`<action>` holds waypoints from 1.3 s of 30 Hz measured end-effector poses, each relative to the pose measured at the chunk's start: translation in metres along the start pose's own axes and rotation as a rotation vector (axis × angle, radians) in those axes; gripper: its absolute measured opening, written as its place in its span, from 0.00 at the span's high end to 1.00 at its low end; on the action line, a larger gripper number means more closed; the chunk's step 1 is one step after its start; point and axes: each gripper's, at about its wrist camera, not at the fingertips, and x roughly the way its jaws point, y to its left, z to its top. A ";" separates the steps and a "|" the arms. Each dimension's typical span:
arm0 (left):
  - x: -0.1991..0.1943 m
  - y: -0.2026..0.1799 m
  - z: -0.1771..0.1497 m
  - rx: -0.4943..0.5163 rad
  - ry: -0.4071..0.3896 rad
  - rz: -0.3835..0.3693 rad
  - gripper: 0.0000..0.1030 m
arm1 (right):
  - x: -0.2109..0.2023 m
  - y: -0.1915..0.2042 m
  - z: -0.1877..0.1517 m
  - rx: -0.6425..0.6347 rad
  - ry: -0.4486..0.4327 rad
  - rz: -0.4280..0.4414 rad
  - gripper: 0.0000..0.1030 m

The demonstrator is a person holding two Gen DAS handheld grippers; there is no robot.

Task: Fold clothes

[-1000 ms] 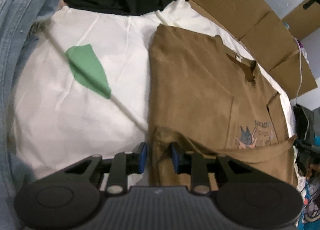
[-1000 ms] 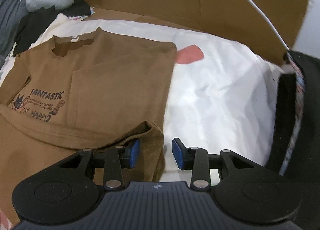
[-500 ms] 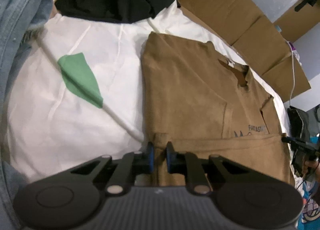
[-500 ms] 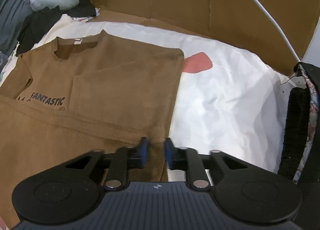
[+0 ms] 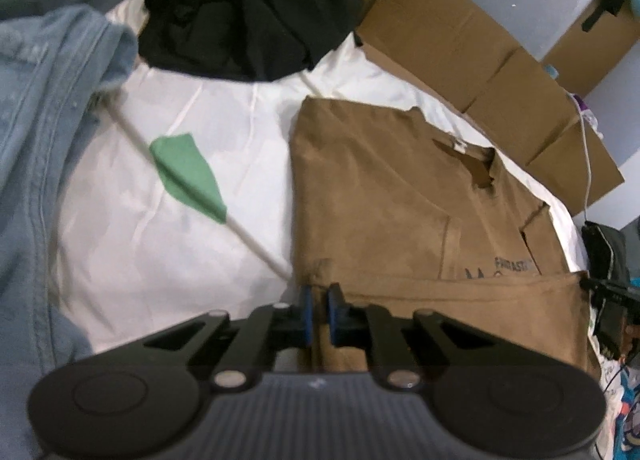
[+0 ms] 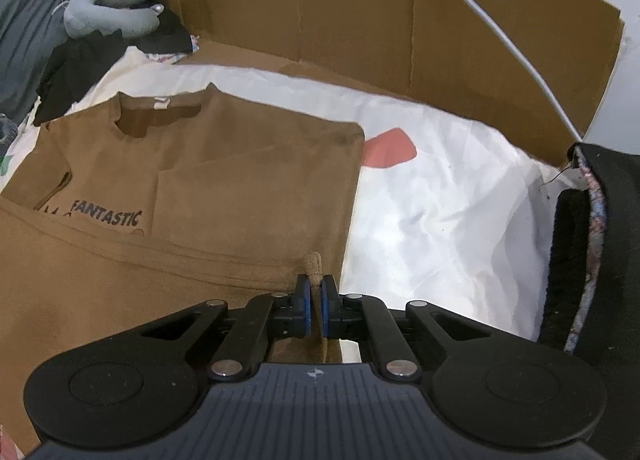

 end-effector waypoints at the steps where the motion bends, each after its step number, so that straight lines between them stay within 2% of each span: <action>1: -0.003 -0.002 0.001 0.006 -0.007 -0.001 0.93 | -0.002 -0.001 0.000 0.005 -0.006 -0.001 0.96; 6: -0.007 -0.008 0.005 0.025 -0.019 -0.004 0.93 | 0.000 -0.002 0.000 0.025 -0.012 -0.004 0.96; 15: 0.016 -0.002 0.006 0.018 0.057 -0.021 0.91 | 0.017 -0.007 -0.003 0.037 0.034 0.026 0.94; 17: 0.020 -0.003 0.005 0.024 0.073 -0.016 0.89 | 0.020 -0.007 -0.003 0.034 0.047 0.032 0.90; 22: 0.027 -0.001 0.007 0.021 0.082 -0.009 0.89 | 0.026 -0.007 -0.004 0.019 0.065 0.034 0.89; 27: 0.019 -0.005 0.007 0.049 0.060 0.008 0.94 | 0.020 -0.008 -0.004 0.037 0.063 0.012 0.96; 34: -0.008 -0.008 0.007 0.059 0.015 0.010 0.94 | -0.006 -0.014 -0.005 0.107 0.021 -0.007 0.97; 39: -0.022 -0.013 0.016 0.063 -0.020 -0.001 0.94 | -0.025 -0.013 0.007 0.115 -0.024 -0.005 0.97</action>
